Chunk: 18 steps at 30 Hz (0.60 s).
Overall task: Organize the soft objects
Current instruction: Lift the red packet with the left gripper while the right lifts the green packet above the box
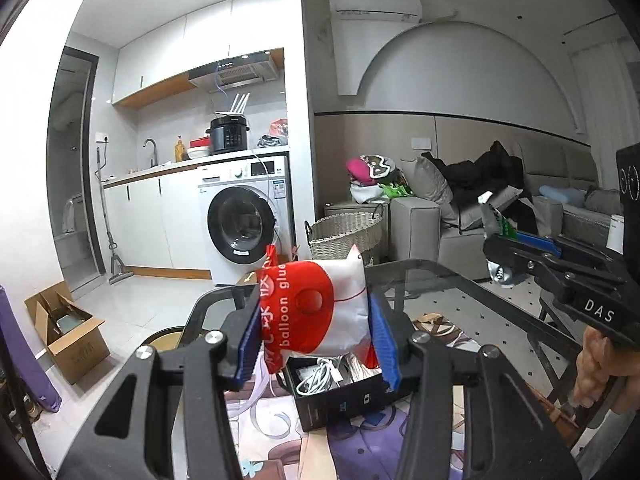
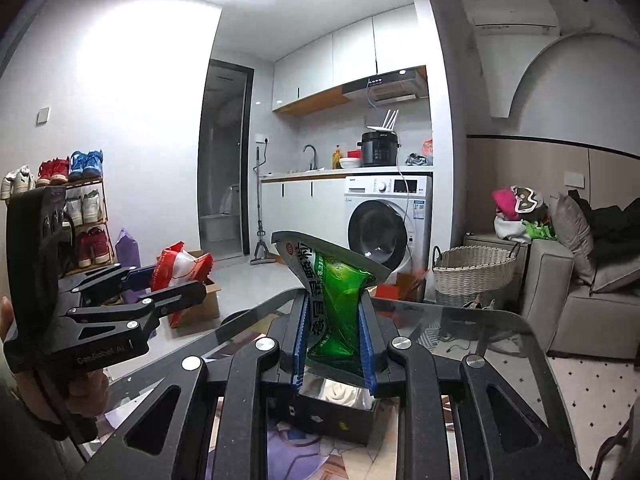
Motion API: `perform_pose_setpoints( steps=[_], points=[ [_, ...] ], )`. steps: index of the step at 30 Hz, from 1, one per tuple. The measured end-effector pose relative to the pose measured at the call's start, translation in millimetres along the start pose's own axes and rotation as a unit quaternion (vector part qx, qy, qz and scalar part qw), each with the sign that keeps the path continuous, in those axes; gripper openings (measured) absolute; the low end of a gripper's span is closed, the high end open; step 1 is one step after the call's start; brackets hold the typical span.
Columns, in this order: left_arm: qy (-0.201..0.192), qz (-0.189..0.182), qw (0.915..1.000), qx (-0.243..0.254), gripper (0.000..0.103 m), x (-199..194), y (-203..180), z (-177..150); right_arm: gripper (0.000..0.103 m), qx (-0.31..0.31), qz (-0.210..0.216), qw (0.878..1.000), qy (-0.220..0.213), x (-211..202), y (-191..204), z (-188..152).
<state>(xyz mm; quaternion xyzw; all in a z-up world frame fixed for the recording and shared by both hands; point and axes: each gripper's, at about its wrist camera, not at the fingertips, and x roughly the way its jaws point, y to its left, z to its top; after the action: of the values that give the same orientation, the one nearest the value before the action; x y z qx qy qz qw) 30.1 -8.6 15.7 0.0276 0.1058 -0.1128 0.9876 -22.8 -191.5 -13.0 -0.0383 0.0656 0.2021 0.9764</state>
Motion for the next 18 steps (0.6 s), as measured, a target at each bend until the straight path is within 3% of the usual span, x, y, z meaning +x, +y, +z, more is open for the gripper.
perform_pose_setpoints(
  steps=[18],
  points=[
    [-0.003,0.001,1.0000,-0.004,0.048,-6.0,1.3,0.0,0.022,0.002,-0.006,1.000,-0.005,-8.2,1.3,-3.9]
  ],
)
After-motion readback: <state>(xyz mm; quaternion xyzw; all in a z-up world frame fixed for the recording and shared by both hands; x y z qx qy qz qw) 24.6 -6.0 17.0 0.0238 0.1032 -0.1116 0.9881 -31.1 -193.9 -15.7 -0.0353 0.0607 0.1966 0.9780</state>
